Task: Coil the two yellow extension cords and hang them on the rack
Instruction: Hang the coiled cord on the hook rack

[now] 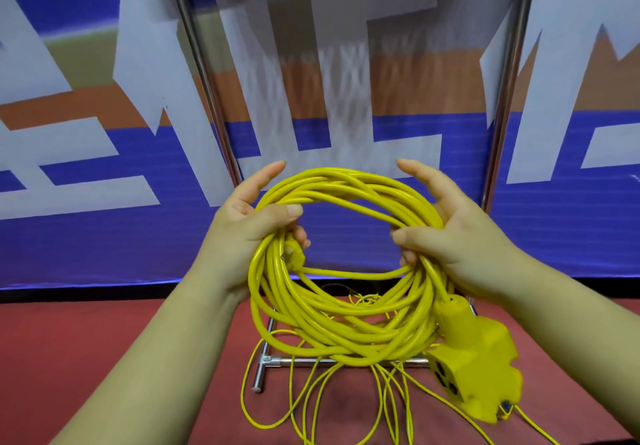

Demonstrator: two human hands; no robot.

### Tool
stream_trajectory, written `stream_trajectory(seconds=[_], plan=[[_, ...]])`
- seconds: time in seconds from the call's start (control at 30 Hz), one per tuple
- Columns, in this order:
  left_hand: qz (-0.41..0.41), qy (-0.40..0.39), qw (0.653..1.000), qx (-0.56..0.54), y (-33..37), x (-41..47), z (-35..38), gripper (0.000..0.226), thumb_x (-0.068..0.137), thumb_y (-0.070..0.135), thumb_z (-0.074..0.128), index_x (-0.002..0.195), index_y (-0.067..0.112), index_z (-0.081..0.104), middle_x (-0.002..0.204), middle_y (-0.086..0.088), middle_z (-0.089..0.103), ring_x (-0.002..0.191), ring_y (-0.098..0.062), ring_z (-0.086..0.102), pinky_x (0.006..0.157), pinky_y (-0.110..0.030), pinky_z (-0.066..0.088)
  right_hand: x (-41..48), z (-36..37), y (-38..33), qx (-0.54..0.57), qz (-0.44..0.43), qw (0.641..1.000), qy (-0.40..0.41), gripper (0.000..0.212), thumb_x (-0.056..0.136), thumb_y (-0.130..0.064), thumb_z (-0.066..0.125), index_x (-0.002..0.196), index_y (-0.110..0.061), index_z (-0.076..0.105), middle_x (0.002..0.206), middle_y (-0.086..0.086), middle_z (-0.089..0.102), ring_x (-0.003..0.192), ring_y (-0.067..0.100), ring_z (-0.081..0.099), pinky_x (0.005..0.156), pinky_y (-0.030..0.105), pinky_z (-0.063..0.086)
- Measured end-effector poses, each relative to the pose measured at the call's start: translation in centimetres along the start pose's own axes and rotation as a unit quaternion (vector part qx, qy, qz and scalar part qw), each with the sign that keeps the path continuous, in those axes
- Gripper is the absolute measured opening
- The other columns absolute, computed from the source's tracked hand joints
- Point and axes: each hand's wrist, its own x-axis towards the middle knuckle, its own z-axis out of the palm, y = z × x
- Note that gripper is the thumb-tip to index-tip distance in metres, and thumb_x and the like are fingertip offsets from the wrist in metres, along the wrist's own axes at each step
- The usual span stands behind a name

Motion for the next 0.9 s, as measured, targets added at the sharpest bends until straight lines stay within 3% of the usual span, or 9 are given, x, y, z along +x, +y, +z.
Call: stream_trajectory(seconds=[0.13,0.23,0.33,0.4,0.53,0.7,0.77,0.83,0.9], plan=[[-0.009,-0.028,0.999,0.044,0.0,0.1,-0.4,0.070,0.078,0.007,0.077,0.134,0.044,0.056,0.067,-0.020,0.062,0.067,-0.036,0.061,0.057,-0.040,0.057,0.8,0.2,-0.1,-0.035,-0.023,0.998,0.037,0.073,0.090,0.001,0.066,0.144,-0.039,0.038,0.057,0.008,0.060,0.054,0.025,0.058,0.057,0.040,0.050],[0.017,-0.019,0.995,0.093,1.5,1.0,-1.0,0.067,0.085,0.012,0.070,0.137,0.049,0.050,0.070,-0.020,0.062,0.074,-0.040,0.062,0.060,-0.042,0.057,2.8,0.8,-1.3,-0.064,-0.051,0.995,0.057,0.069,0.091,-0.001,0.065,0.144,-0.036,0.039,0.059,0.008,0.060,0.054,0.019,0.056,0.054,0.030,0.048],[0.068,-0.009,0.988,0.140,5.2,3.0,-2.7,0.064,0.092,0.011,0.063,0.140,0.049,0.045,0.079,-0.016,0.066,0.078,-0.035,0.069,0.065,-0.043,0.058,6.9,1.7,-4.2,-0.117,-0.117,0.986,0.036,0.065,0.090,-0.012,0.069,0.139,-0.047,0.042,0.076,0.012,0.062,0.061,0.024,0.057,0.059,0.035,0.052],[0.109,-0.002,0.979,0.174,8.8,4.7,-4.1,0.063,0.092,0.013,0.062,0.143,0.044,0.043,0.088,-0.008,0.072,0.078,-0.028,0.072,0.065,-0.039,0.059,10.6,2.3,-6.8,-0.153,-0.159,0.975,0.027,0.063,0.086,-0.022,0.067,0.133,-0.056,0.042,0.083,0.004,0.063,0.067,0.027,0.061,0.064,0.037,0.054],[0.173,0.015,0.960,0.221,15.5,9.2,-6.8,0.058,0.098,0.010,0.059,0.147,0.037,0.044,0.093,-0.001,0.074,0.072,-0.014,0.070,0.067,-0.031,0.058,18.1,3.3,-12.1,-0.237,-0.226,0.945,0.024,0.065,0.092,-0.017,0.067,0.138,-0.053,0.038,0.103,-0.026,0.065,0.091,0.001,0.063,0.089,0.026,0.049],[0.243,0.047,0.941,0.233,22.5,15.5,-9.1,0.054,0.099,0.011,0.059,0.147,0.032,0.046,0.107,-0.007,0.072,0.077,-0.009,0.071,0.065,-0.024,0.057,26.6,4.4,-18.9,-0.348,-0.292,0.889,0.061,0.067,0.095,-0.017,0.061,0.149,-0.044,0.032,0.125,-0.016,0.060,0.103,0.002,0.058,0.087,0.015,0.039],[0.271,0.058,0.926,0.259,24.4,18.2,-9.4,0.051,0.099,0.015,0.060,0.145,0.033,0.048,0.111,-0.003,0.073,0.082,-0.006,0.071,0.069,-0.021,0.056,29.6,4.2,-20.7,-0.384,-0.304,0.869,0.070,0.066,0.096,-0.018,0.058,0.149,-0.046,0.031,0.137,-0.010,0.056,0.118,0.007,0.055,0.097,0.020,0.040],[0.281,0.054,0.918,0.275,25.9,21.1,-9.9,0.052,0.099,0.018,0.060,0.147,0.034,0.046,0.116,0.001,0.071,0.092,-0.008,0.071,0.077,-0.025,0.059,32.4,3.6,-21.9,-0.427,-0.306,0.848,0.074,0.066,0.096,-0.020,0.057,0.150,-0.047,0.028,0.141,-0.001,0.054,0.129,0.016,0.051,0.109,0.035,0.041],[0.282,0.048,0.911,0.296,27.1,23.7,-10.3,0.054,0.099,0.024,0.060,0.149,0.035,0.044,0.122,0.005,0.069,0.103,-0.012,0.070,0.086,-0.030,0.059,34.7,2.9,-23.0,-0.472,-0.302,0.824,0.079,0.067,0.096,-0.022,0.056,0.151,-0.047,0.025,0.140,0.004,0.054,0.130,0.022,0.051,0.110,0.042,0.041]])
